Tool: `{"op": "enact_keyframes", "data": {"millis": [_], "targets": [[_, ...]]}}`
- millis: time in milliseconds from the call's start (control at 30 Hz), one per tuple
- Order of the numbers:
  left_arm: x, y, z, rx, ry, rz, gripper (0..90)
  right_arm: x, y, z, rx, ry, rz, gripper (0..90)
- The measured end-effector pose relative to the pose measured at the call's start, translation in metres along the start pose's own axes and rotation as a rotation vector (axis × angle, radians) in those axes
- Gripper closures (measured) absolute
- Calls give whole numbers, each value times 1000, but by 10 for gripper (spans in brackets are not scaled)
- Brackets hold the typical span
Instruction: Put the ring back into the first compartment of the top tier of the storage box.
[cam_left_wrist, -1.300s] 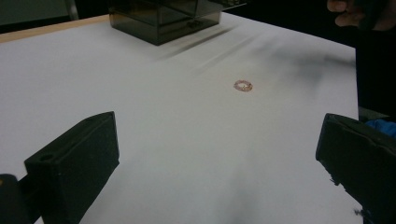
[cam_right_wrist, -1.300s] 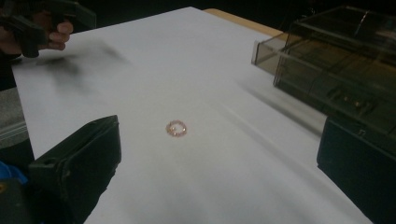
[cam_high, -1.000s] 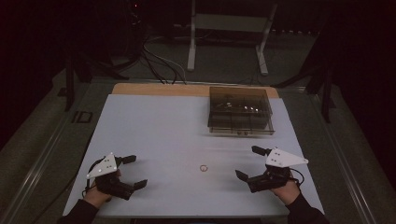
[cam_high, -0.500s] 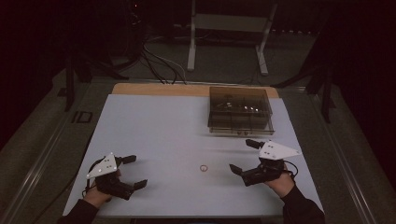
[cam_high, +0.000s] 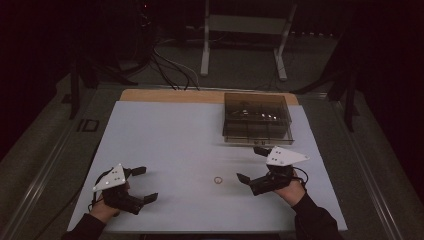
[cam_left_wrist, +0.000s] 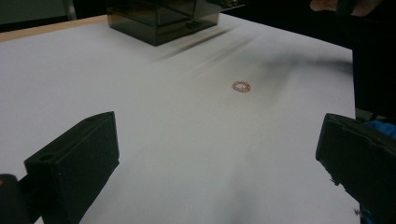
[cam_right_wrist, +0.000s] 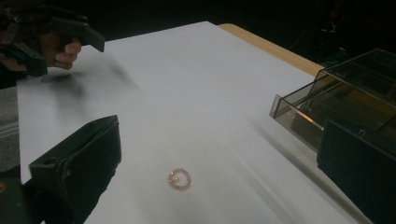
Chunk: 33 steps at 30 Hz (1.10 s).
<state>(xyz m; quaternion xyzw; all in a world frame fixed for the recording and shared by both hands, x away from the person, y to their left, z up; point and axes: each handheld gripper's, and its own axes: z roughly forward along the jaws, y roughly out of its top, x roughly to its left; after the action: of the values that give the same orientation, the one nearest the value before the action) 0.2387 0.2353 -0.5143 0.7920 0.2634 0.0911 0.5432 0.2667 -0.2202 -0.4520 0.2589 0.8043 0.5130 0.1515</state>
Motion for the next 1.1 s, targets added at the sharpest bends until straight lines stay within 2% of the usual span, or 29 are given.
{"op": "enact_keyframes", "data": {"millis": [667, 967, 1100], "targets": [[0, -1, 1, 5, -3, 0, 11, -1, -3, 28, 43, 37, 4, 0], [0, 0, 0, 6, 0, 5, 11, -1, -11, 46, 70, 56, 10, 0], [0, 0, 0, 5, -1, 1, 11, -1, -18, 56, 100, 56, 11, 44]]}}
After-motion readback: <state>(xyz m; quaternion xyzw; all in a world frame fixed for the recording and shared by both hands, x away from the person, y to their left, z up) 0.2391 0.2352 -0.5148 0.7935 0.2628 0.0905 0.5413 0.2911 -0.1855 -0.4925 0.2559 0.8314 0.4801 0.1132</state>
